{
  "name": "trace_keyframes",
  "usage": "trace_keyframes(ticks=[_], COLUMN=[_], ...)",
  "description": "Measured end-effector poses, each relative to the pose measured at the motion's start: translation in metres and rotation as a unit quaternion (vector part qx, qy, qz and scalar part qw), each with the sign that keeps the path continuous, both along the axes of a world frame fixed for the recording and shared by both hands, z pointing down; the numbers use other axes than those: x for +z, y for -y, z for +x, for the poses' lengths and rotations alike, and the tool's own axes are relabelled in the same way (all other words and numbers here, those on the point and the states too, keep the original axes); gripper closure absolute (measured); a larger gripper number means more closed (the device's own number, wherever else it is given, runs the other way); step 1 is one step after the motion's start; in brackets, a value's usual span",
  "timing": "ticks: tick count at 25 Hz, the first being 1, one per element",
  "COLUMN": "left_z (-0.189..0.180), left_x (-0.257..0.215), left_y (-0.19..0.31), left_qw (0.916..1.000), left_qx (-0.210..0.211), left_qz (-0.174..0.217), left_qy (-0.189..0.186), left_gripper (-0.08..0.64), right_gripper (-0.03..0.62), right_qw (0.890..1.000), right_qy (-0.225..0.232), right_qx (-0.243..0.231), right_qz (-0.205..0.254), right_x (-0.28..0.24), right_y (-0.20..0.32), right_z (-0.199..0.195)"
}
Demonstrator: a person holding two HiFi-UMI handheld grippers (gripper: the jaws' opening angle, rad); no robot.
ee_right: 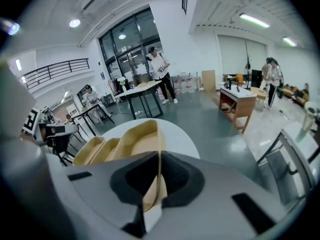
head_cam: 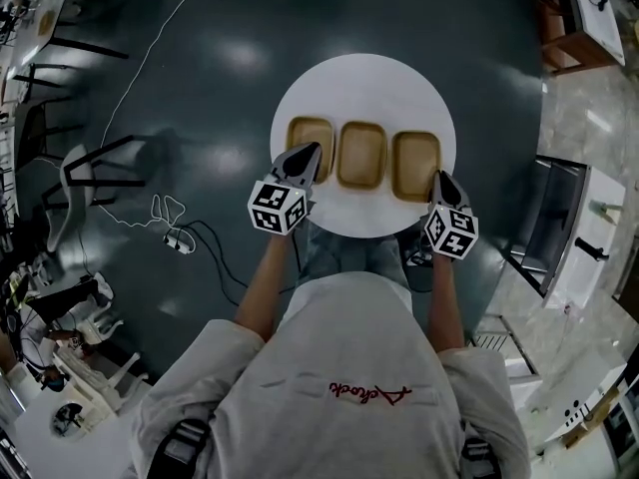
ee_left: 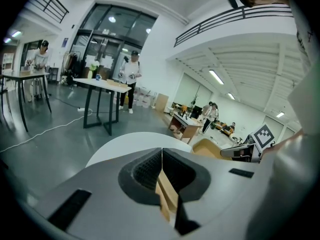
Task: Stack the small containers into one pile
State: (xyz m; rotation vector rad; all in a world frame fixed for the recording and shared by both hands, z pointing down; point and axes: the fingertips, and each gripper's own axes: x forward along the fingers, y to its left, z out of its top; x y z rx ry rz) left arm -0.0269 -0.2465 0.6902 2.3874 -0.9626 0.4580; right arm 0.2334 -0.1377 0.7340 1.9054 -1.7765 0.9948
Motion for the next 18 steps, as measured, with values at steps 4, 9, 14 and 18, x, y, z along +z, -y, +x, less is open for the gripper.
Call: trace_keyframes(ticks=[4,9,14,18], left_z=[-0.001,-0.011,-0.040,-0.066], left_x=[-0.013,-0.029,-0.046,-0.053], left_y=[0.004,0.011,0.016,0.015], left_qw=[0.9999,0.9993,0.9981,0.9969], left_qx=[-0.005,-0.019,-0.045,-0.064], left_qz=[0.012,0.030,0.042,0.044], left_qy=[-0.006,-0.009,-0.006,0.000], left_gripper=[0.548,0.548,0.548,0.548], right_gripper=[0.558,0.558,0.558,0.558], right_qw=[0.999,0.998,0.996,0.995], right_qy=[0.005,0.013,0.026,0.037], right_qx=[-0.004,-0.024,-0.046,-0.057], right_qz=[0.035,0.062,0.074,0.074], right_x=[-0.029,-0.048,-0.057,-0.058], right_y=[0.017,0.041,0.061,0.070], right_z=[-0.007,-0.029,-0.060,-0.083])
